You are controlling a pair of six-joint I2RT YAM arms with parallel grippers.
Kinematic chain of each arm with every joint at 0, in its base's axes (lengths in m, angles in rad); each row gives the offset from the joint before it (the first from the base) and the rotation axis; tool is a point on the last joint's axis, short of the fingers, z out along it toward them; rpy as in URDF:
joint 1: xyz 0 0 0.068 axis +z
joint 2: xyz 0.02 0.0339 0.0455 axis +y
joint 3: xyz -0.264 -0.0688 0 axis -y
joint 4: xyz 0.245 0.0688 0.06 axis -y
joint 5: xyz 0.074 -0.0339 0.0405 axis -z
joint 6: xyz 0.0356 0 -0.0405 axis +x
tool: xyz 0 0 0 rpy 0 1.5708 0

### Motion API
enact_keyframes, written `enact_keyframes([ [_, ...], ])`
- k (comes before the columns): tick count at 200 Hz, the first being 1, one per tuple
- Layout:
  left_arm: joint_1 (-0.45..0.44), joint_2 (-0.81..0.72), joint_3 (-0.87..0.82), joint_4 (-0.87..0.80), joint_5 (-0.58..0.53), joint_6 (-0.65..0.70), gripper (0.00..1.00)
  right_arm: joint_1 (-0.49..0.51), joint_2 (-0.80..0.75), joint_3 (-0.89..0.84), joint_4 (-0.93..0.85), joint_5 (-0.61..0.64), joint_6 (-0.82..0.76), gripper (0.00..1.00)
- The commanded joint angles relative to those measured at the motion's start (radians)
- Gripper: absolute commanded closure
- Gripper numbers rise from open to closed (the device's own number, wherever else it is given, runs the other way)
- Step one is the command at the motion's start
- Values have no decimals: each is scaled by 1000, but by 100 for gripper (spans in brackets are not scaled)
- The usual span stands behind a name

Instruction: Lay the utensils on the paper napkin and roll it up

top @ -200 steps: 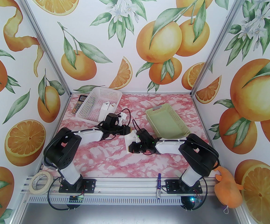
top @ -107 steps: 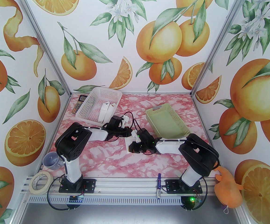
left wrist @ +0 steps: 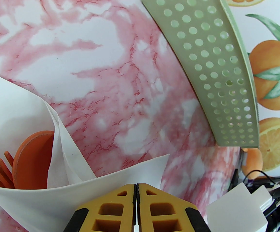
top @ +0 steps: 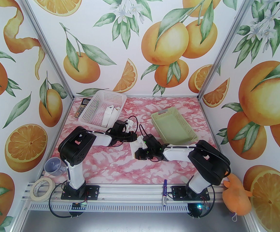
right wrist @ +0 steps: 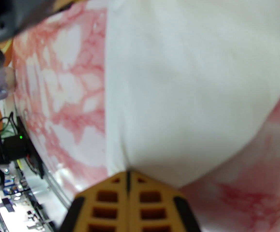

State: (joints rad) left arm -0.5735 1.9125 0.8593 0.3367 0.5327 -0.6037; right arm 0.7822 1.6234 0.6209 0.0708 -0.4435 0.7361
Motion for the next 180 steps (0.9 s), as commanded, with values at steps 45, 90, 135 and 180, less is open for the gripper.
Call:
enact_keyframes([
  [45,9,25,-35,-7,-25,1,88,-39,-146,-46,-101,-22,19,88],
  [90,6,17,-33,-8,-26,1,88,-109,-177,-18,-63,-16,5,87],
  [135,3,19,-29,-13,-24,3,88,-109,-51,21,81,-37,54,90],
  [180,1,13,-26,-18,-25,5,88,-110,29,70,104,6,42,91],
])
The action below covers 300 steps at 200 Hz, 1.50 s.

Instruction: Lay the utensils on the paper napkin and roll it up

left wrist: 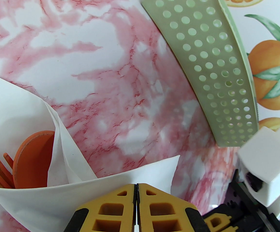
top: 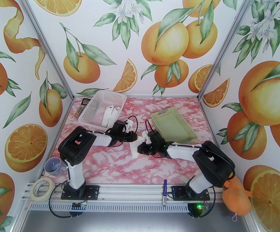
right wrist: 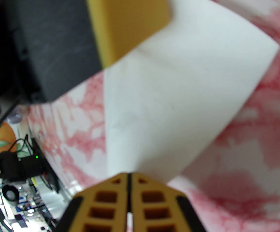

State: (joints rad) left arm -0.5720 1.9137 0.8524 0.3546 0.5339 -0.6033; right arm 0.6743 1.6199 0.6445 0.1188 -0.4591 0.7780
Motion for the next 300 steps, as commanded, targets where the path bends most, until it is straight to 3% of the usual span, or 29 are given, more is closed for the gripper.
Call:
enact_keyframes([
  [1,0,11,-19,-36,-26,5,88,-3,34,48,56,22,0,91],
  [129,-2,18,-9,-38,-18,7,88,-31,120,73,47,36,-32,90],
  [193,1,-45,-18,-7,22,-31,84,-31,191,73,-74,97,-62,91],
  [241,27,-214,-29,-110,13,-1,76,-30,201,57,-207,158,-103,91],
  [300,52,-425,-133,-295,-129,16,51,-30,213,38,-238,178,-112,92],
])
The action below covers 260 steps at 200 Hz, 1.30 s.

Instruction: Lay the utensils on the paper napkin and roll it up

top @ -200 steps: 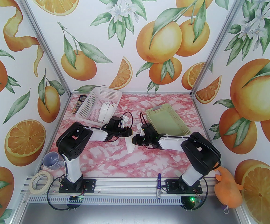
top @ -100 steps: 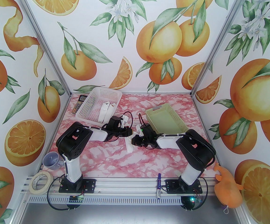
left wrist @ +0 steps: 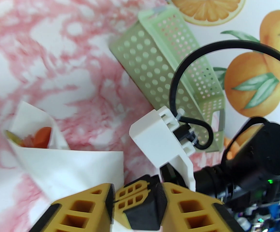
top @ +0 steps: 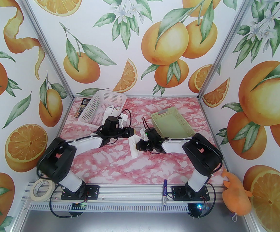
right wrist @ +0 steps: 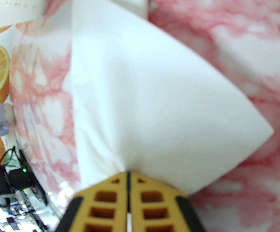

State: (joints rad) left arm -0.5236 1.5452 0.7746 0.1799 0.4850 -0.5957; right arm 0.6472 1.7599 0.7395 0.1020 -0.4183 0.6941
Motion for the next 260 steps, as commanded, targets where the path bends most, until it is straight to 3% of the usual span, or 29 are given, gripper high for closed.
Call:
enact_keyframes([
  [1,4,-58,-58,-123,-82,7,50,-2,73,-57,-221,137,-28,92],
  [77,-62,5,-135,-37,-114,-98,44,3,69,-54,-256,167,-42,94],
  [143,-129,87,-51,-168,-258,-180,42,16,76,-48,-240,164,-29,95],
  [260,-151,185,-39,26,-112,-247,61,16,78,-51,-234,164,-27,94],
])
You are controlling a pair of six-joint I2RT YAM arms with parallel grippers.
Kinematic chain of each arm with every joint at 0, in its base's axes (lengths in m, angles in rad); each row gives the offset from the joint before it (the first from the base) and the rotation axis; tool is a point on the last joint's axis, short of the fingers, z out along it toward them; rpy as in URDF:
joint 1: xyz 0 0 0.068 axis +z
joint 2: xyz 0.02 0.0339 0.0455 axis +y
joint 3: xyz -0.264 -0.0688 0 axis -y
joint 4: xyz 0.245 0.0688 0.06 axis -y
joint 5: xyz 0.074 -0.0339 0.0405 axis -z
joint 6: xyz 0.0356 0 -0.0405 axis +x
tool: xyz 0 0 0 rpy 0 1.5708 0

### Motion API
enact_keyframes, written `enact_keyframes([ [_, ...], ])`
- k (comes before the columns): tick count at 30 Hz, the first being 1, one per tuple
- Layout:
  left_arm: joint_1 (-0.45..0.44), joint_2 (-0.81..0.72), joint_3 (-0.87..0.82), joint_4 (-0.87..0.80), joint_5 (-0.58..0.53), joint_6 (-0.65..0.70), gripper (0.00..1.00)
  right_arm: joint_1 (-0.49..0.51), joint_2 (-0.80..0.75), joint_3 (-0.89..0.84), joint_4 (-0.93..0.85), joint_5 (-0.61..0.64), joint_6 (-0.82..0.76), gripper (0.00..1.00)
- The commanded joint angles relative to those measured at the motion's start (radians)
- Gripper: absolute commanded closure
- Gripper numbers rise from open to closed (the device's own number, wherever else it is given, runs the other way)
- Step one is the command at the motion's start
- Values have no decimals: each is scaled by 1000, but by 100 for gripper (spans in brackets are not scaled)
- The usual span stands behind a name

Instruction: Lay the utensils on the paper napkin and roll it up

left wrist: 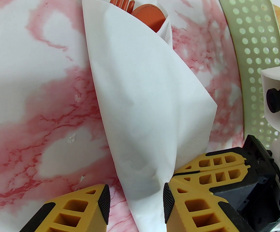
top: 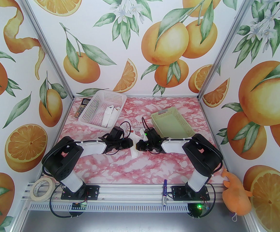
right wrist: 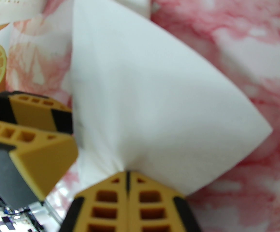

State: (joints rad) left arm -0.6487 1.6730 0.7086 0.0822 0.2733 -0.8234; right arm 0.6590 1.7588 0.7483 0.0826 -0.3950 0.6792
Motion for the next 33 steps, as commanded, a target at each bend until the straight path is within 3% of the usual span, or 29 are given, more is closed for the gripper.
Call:
enact_keyframes([
  [1,-26,57,27,123,99,-19,61,4,79,-60,-215,140,-13,95],
  [5,-31,62,39,131,120,-13,66,4,79,-60,-216,142,-13,94],
  [15,-45,69,41,121,126,-14,60,5,78,-61,-211,142,-12,94],
  [21,-60,94,43,155,156,-31,66,5,82,-60,-208,142,-12,94],
  [33,-89,117,10,193,189,-60,67,4,91,-58,-205,145,-12,94],
])
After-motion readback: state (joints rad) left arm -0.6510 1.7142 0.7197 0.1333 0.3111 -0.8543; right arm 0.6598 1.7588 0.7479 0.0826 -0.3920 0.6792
